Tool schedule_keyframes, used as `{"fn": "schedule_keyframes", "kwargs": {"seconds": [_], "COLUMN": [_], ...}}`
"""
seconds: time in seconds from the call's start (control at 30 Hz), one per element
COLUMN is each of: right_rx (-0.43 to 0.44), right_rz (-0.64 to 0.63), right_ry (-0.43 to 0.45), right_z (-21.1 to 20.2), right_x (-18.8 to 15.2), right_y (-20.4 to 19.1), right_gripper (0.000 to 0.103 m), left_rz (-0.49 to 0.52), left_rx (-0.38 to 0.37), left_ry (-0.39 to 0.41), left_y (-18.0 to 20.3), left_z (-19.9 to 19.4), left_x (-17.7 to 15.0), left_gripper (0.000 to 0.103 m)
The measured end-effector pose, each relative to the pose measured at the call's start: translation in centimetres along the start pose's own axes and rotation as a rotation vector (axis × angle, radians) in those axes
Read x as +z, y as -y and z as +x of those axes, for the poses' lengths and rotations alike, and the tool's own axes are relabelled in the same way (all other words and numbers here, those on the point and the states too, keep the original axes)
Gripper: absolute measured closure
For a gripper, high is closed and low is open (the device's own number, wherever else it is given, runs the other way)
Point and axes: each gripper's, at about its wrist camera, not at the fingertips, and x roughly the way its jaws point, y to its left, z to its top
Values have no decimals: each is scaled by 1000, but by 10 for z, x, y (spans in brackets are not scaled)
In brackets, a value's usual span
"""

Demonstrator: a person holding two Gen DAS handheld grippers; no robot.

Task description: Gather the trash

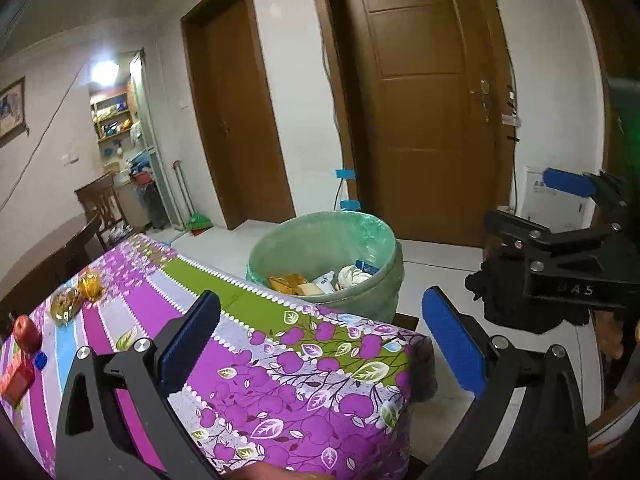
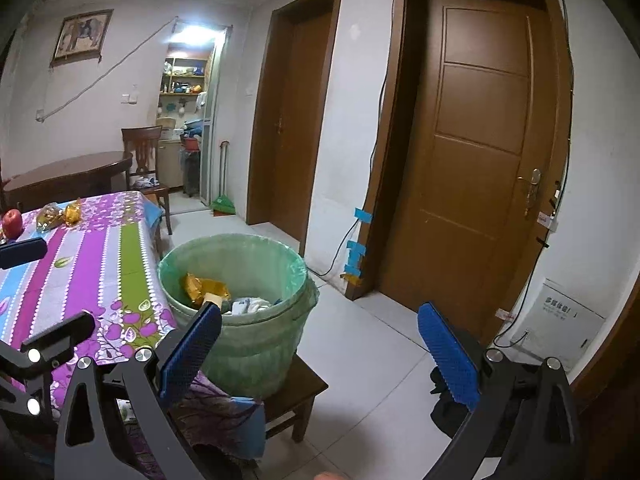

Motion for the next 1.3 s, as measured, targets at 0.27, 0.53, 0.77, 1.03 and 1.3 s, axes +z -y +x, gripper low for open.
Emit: {"fn": "schedule_keyframes", "kwargs": {"seconds": [0.27, 0.53, 0.77, 1.03, 1.3], "right_rx": [-40, -28, -32, -41, -19], "right_rz": [-9, 9, 19, 62, 163], "right_ry": [-22, -31, -64, -123, -139], "right_z": [6, 9, 16, 34, 25], "right_x": [-2, 0, -6, -16, 1], "right_y": [-5, -3, -4, -6, -4], "right_gripper": [5, 5, 5, 5, 5], "left_rz": [-84, -69, -8, -54, -36], "left_rx": [85, 149, 162, 98, 9], "left_ry": [-20, -32, -78, -148, -168], "left_y": [-16, -31, -60, -87, -79], "left_z": [3, 9, 16, 32, 34], "left_x": [-2, -1, 5, 9, 6], "left_gripper": [5, 6, 5, 5, 5]}}
